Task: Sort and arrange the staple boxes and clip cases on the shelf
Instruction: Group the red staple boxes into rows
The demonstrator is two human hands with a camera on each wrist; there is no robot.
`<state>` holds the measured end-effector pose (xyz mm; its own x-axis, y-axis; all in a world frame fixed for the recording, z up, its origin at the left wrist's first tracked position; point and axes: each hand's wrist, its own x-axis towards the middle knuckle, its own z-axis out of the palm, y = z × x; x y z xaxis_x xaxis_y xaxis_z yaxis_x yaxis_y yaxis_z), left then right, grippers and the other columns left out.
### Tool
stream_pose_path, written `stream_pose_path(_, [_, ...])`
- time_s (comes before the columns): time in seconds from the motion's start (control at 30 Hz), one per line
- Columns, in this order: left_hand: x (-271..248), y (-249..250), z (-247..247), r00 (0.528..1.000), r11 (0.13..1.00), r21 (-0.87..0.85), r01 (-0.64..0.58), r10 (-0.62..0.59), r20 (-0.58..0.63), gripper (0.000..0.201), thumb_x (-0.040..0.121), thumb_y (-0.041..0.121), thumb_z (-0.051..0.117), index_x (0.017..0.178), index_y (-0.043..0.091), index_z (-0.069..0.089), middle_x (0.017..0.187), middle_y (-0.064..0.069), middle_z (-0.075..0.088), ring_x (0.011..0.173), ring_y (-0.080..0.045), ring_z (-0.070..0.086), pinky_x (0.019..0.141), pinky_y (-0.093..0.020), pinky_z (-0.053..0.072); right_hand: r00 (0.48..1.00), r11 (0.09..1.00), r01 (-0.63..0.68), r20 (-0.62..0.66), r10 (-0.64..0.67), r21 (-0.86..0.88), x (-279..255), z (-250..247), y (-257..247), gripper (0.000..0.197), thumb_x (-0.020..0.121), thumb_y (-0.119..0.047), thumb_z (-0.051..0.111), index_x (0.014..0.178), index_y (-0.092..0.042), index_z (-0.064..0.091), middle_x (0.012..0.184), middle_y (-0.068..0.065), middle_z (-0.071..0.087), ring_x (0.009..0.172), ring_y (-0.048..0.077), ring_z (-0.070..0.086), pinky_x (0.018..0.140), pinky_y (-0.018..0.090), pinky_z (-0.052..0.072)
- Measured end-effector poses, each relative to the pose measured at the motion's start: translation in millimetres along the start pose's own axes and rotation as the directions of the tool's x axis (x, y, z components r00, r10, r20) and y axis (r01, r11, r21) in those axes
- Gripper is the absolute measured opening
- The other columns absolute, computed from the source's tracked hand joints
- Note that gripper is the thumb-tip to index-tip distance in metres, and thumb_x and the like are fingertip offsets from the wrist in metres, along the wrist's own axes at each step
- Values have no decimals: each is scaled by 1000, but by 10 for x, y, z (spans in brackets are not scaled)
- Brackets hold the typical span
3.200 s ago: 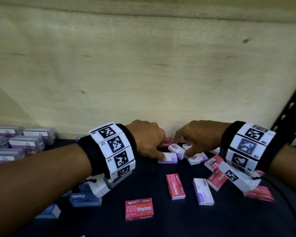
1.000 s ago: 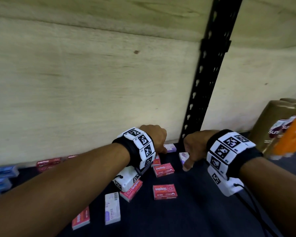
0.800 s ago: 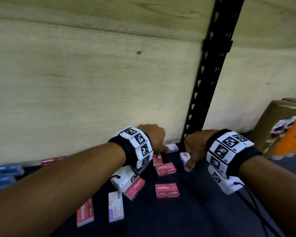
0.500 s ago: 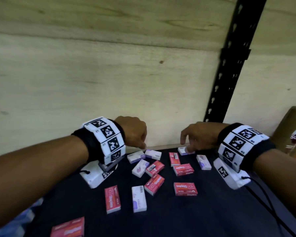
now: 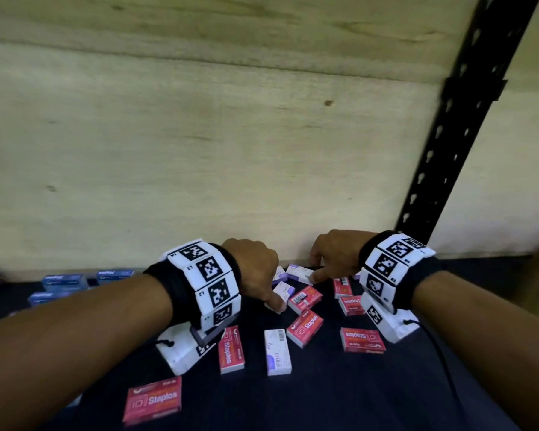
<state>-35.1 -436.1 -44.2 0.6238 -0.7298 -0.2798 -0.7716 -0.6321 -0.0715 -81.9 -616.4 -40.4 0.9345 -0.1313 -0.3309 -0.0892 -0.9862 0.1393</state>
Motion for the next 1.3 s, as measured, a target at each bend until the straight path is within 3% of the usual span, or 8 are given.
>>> stream_pose_path(0.37, [-141, 81, 5, 996, 997, 60, 46, -41, -74, 49, 75, 63, 66, 64, 22, 42, 68, 5, 49, 59, -13, 45, 56, -27, 36, 1000, 999, 16, -10, -15, 50, 78, 23, -13, 37, 82, -50, 73, 92, -14, 72, 91, 4, 74, 86, 23, 69, 74, 34, 53])
stream_pose_path(0.53, [-217, 5, -139, 993, 999, 38, 10, -5, -119, 55, 72, 68, 66, 101, 21, 67, 99, 3, 66, 88, -19, 61, 74, -31, 51, 999, 999, -23, -44, 25, 45, -76, -134, 143, 34, 79, -49, 74, 95, -19, 73, 88, -2, 72, 87, 20, 66, 80, 33, 53])
stream_pose_path(0.67, [-261, 273, -252, 982, 993, -9, -116, 114, -151, 51, 71, 67, 67, 96, 23, 70, 91, 6, 68, 85, -17, 62, 71, -31, 50, 993, 995, -93, -77, 95, 27, -358, -254, 429, 32, 77, -49, 77, 100, -27, 74, 77, -13, 63, 87, 16, 62, 84, 32, 51])
stream_pose_path(0.8, [-330, 707, -234, 952, 957, -49, -286, 277, -132, 45, 72, 64, 68, 91, 23, 69, 86, 8, 67, 83, -14, 60, 65, -29, 46, 981, 982, -189, -42, 190, 29, -625, -149, 737, 28, 75, -44, 80, 95, -25, 76, 82, -10, 70, 84, 14, 65, 84, 31, 55])
stream_pose_path(0.93, [-368, 1081, -108, 910, 914, -53, -402, 392, -137, 38, 71, 60, 70, 83, 23, 67, 76, 12, 63, 77, -11, 57, 61, -26, 43, 972, 974, -226, 67, 224, 15, -883, 25, 878, 31, 77, -36, 81, 102, -18, 77, 82, -7, 66, 79, 11, 59, 66, 23, 46])
stream_pose_path(1.07, [-388, 1329, -9, 884, 886, -55, -460, 452, -119, 37, 72, 59, 70, 82, 24, 67, 76, 12, 61, 80, -12, 57, 65, -27, 45, 960, 962, -267, 98, 261, 52, -1061, 183, 925, 34, 76, -35, 82, 105, -18, 77, 89, -3, 69, 83, 12, 59, 69, 24, 45])
stream_pose_path(1.17, [-397, 1450, 49, 868, 871, -46, -489, 481, -120, 36, 72, 60, 69, 79, 24, 66, 76, 11, 61, 79, -12, 57, 66, -27, 47, 960, 960, -264, 123, 253, 89, -1146, 262, 910, 36, 77, -33, 82, 107, -13, 76, 97, 2, 73, 80, 11, 56, 60, 21, 41])
stream_pose_path(1.3, [-400, 1531, 89, 871, 873, -45, -486, 479, -109, 40, 73, 60, 68, 82, 21, 69, 77, 9, 63, 77, -14, 58, 68, -29, 52, 955, 955, -276, 144, 260, 110, -1217, 388, 889, 36, 74, -37, 84, 105, -19, 77, 98, -4, 75, 89, 14, 65, 77, 27, 51])
